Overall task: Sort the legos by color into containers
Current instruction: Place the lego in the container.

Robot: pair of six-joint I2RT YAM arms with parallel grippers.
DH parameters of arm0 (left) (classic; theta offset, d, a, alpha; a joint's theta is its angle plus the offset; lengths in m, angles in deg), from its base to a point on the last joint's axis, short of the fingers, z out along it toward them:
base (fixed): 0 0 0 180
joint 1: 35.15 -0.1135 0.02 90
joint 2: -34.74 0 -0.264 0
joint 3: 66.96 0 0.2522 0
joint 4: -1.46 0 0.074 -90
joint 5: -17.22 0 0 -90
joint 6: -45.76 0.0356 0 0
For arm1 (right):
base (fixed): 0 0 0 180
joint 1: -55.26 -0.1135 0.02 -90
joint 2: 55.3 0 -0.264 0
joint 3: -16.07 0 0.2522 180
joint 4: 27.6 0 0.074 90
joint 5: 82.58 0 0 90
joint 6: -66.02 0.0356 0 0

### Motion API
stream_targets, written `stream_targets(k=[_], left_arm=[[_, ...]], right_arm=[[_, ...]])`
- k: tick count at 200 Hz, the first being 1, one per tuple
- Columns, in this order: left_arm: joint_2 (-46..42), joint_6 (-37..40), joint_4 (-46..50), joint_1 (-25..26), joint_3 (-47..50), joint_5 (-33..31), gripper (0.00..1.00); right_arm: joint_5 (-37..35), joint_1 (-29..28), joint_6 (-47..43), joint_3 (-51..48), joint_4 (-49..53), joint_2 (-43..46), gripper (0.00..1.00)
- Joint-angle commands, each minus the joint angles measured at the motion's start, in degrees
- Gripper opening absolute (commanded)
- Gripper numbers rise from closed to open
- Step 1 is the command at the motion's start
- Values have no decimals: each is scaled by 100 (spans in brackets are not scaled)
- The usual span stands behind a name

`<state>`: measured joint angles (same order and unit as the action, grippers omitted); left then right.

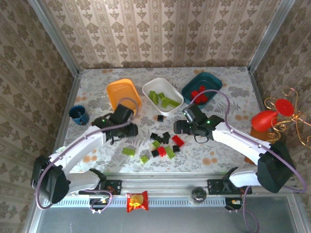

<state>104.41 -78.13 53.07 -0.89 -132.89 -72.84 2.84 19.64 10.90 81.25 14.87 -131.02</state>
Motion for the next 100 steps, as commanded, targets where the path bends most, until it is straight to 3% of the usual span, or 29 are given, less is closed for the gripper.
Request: stream_targets(k=[1,41,63,89,100], left_arm=[[549,613,-917,-620,-661,-227,31],[2240,1018,-1262,-1241,-2168,-603,30],[3122,1002,-1220,-1534,-2755,-453,30],[3820,1008,-1071,-1618,-3305,-409,30],[3958,991,-1042,-1616,-3455,-382,36]], right_arm=[[-175,20,107,-93,82,103,85],[-142,20,142,-178,57,134,85],[-74,20,144,-268,-15,171,85],[6,15,136,-347,-36,210,85],[120,11,110,-382,-91,222,86]])
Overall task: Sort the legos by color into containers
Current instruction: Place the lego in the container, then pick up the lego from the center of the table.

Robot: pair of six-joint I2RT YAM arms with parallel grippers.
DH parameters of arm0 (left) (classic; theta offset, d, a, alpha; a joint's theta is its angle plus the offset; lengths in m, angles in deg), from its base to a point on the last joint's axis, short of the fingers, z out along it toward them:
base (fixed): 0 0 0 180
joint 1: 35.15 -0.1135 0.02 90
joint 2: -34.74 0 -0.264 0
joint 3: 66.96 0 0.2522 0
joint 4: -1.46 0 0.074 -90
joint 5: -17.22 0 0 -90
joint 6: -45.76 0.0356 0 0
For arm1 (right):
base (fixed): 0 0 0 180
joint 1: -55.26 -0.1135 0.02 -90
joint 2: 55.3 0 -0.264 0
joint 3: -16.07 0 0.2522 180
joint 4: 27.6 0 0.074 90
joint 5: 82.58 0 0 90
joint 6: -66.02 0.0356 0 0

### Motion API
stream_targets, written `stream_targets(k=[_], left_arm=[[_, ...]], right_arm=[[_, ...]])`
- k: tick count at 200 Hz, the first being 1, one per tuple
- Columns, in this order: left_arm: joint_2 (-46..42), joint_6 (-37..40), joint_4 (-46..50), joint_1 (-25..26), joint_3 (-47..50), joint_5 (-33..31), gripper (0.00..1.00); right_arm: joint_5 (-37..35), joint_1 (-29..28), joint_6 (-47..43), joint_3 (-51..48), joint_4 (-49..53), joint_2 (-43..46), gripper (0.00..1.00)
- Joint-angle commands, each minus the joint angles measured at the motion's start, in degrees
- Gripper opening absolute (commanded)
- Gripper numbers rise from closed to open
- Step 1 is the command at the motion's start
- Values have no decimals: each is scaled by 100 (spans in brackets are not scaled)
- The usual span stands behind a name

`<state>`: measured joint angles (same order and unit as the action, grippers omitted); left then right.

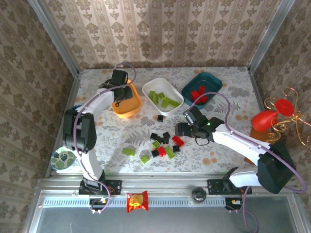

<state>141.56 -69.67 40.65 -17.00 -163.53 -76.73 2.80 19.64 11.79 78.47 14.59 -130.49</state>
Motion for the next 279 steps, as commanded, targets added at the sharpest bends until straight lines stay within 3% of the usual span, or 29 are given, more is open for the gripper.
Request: stream_targets(k=[1,34,68,126,136,144,202,260,279], left_arm=[[251,140,203,-5,-397,12,37],[85,-4,101,2,-495,210,66],[-795,-251,-247,127,-109,653,76],[-2966,-270,-293,994,1533,750,86],[-3407,-302,-187,1073,1871,688,90],[-3772,-309,-61,1122,2135,629,100],[-5558,-566,963,1129,3157,439,100],[-5822,-650,1063,838,3427,562,100],[-5840,-699,1001,572,3530,713,100]], right_arm=[[135,11,15,-107,-68,171,86],[438,-70,-91,-54,-205,-2,88],[550,-331,-198,245,-393,-404,85],[473,-1116,-1085,1750,-149,-2045,81],[458,-1230,-1274,2082,-3,-2377,81],[424,-1308,-1409,2337,137,-2649,81],[-197,-1442,-1777,3395,716,-3920,77],[-320,-1603,-2207,3769,1035,-4349,71],[-371,-1646,-2221,3796,1105,-4440,64]])
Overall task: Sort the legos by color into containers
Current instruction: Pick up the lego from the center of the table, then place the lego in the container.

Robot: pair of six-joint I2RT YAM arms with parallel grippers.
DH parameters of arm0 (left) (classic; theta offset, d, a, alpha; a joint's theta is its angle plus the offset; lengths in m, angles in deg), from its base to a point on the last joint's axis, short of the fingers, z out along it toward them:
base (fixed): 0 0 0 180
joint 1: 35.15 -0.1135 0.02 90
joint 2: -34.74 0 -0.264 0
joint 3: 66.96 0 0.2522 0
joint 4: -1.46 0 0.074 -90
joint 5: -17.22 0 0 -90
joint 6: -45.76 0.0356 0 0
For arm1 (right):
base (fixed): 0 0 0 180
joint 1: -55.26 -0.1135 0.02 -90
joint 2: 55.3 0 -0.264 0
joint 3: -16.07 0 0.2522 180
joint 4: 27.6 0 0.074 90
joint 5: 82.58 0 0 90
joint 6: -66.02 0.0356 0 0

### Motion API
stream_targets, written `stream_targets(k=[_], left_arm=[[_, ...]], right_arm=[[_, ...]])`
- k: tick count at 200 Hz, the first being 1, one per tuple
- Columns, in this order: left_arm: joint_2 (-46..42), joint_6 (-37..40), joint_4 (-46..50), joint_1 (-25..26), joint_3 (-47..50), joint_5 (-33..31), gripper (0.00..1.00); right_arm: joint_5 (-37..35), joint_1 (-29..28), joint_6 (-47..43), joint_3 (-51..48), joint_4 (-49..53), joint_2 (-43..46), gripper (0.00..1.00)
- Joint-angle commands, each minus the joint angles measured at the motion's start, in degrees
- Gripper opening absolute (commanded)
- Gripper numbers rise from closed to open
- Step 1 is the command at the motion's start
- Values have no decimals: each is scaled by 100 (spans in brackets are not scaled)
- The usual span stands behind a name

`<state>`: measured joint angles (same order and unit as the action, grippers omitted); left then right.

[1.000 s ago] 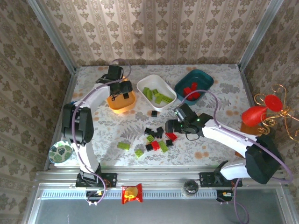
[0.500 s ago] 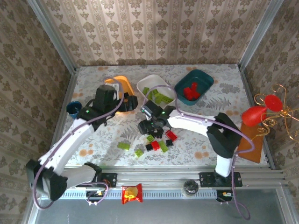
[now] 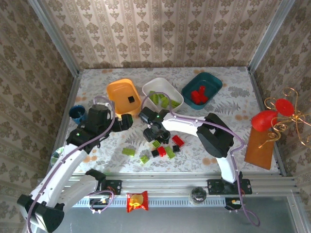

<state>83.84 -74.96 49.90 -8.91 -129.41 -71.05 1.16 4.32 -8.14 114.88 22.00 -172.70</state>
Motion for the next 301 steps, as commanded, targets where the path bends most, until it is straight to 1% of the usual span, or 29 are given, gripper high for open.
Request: stream_targets(k=[1,18,47,77,98,120,136,152,212,238,258,264,268,272,279,285,292,301], left_arm=[[-67,-170,71,-244,120,153,100],[-92,-188,-2,-343,191,272,100],[-131,-171,35,-374,220,257,100],[-253,-162,65,-383,258,210,100],[-411,-194,57,-418,331,169,100],[-586,-233,119,-470,389,80,100],[-701,-233,235,-480,412,-77,100],[-774,-254,338,-479,439,-181,100],[-865,-416,576,-471,631,-97,100],[-911,-435,628,-472,668,-18,100],[-903,-426,688,-470,681,27,100],[-902,-426,701,-462,685,50,100],[-894,-426,707,-462,693,54,100],[-889,-426,721,-464,701,63,100],[-885,-426,725,-462,724,96,100],[-880,-426,732,-467,742,132,100],[-876,-433,735,-456,762,173,100],[-855,-441,746,-449,802,225,100]], right_arm=[[-208,-112,-225,153,363,-220,63],[-226,-111,-198,101,311,-227,58],[-151,-110,-225,65,196,-223,47],[115,-80,-216,-102,-222,122,35],[498,18,-120,-175,-602,481,30],[905,179,9,-105,-972,819,29],[1112,272,68,273,-1077,804,30],[1214,375,161,880,-1086,545,30],[1241,696,566,3455,-721,-1324,31],[1277,797,834,4328,-720,-1911,33],[1384,880,1035,5053,-549,-2335,38],[1431,910,1082,5285,-540,-2468,43],[1469,918,1111,5425,-363,-2546,47],[1505,927,1135,5568,-307,-2614,53],[1560,945,1170,5748,-257,-2706,66],[1604,955,1185,5831,-258,-2739,73],[1645,962,1185,5858,-286,-2723,78],[1641,967,1164,5851,-298,-2656,81]])
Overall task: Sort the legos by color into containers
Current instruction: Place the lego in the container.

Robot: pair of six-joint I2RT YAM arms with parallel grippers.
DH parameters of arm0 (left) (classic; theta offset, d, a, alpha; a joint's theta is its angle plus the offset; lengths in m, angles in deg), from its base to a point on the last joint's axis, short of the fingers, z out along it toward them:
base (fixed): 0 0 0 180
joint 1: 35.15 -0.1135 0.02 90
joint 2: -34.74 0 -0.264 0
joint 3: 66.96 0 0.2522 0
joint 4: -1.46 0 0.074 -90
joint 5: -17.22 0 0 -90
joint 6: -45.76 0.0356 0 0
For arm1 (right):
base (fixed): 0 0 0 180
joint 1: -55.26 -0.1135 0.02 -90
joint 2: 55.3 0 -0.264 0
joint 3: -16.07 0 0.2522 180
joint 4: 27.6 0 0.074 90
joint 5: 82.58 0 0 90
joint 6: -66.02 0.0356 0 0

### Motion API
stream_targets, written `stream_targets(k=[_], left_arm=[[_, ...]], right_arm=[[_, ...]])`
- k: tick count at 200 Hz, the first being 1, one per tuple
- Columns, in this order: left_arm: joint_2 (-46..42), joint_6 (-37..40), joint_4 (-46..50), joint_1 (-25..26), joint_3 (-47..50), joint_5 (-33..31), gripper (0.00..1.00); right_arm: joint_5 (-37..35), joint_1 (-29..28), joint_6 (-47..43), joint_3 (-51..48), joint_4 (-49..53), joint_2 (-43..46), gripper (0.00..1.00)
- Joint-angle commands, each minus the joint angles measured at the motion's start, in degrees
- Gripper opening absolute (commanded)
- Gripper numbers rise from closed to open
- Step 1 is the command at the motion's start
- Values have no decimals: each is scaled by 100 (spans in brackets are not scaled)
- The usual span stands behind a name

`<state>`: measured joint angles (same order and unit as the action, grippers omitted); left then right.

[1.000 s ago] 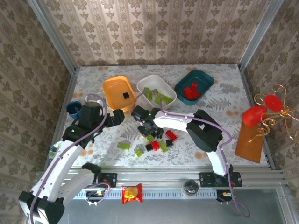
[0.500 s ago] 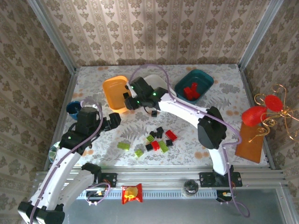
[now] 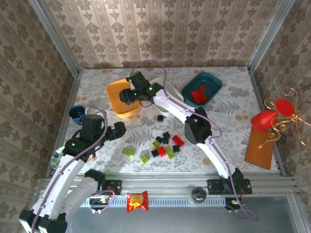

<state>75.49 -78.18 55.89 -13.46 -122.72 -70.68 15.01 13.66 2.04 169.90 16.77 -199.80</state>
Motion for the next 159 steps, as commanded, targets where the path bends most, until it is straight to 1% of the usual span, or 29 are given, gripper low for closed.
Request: stream_targets(k=[1,20,29,42,46,63,84,104,132,159], left_arm=[[-17,-121,145,8,141,190,100],[82,-139,151,81,230,338,100],[172,-164,187,183,266,382,100],[381,-211,262,407,318,312,100],[464,-225,291,623,336,266,100],[819,-262,304,1113,434,89,99],[1271,-224,275,1612,497,-81,96],[1748,-116,328,2012,517,-368,96],[2446,-155,255,2517,492,-696,94],[2972,-244,150,2744,434,-1106,89]], right_arm=[[253,32,143,348,225,63,81],[162,30,55,40,160,415,82],[127,30,30,-390,44,713,82],[40,32,50,-1189,-438,1238,83],[21,30,63,-1471,-557,1414,83],[-54,36,113,-2574,-1040,2110,84],[-110,42,196,-3801,-1464,2871,85],[-159,59,312,-4816,-1809,3479,86],[-195,89,390,-5663,-1980,4040,86],[-226,144,423,-6118,-2057,4394,86]])
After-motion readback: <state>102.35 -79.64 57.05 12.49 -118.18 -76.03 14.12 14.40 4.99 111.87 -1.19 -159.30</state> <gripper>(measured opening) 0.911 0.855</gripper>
